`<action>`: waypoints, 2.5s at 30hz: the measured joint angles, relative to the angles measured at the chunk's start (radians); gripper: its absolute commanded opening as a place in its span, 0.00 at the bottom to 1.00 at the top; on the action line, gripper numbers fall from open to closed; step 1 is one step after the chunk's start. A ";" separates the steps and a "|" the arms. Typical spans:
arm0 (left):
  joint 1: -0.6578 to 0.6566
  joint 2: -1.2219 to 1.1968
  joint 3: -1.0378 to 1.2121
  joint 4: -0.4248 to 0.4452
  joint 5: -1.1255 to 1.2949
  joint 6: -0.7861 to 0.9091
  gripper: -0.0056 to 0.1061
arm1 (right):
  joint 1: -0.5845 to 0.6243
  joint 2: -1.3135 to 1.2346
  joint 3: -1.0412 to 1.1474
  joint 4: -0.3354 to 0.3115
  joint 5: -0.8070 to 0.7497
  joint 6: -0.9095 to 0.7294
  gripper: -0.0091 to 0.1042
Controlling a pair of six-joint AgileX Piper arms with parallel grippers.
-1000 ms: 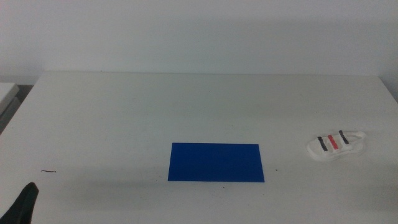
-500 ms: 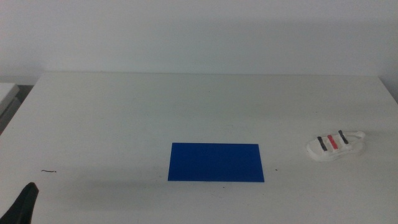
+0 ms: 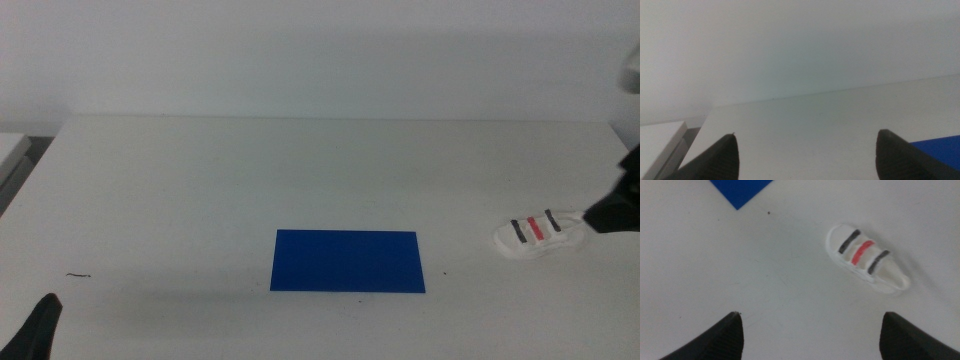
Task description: Use one arm to grab the shoe from the table and place it on the mat.
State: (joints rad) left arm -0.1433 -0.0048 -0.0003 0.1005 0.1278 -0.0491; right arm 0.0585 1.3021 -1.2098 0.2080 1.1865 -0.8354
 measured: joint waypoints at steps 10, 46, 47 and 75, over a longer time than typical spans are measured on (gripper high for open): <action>0.000 0.000 0.000 0.000 0.000 0.000 0.89 | 0.000 0.286 -0.072 -0.106 -0.053 -0.245 0.90; 0.000 0.000 0.000 0.000 0.000 0.000 0.89 | 0.231 0.539 -0.149 -0.429 -0.260 -0.209 0.06; 0.000 0.000 0.000 0.000 0.000 0.000 0.89 | 0.279 0.530 -0.166 -0.429 -0.247 -0.181 0.06; 0.000 0.000 0.000 0.000 0.000 0.000 0.89 | 0.634 0.798 -0.375 -0.333 -0.274 0.074 0.14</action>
State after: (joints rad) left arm -0.1433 -0.0048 -0.0003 0.1005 0.1278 -0.0491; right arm 0.6922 2.1004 -1.5844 -0.1248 0.9130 -0.7610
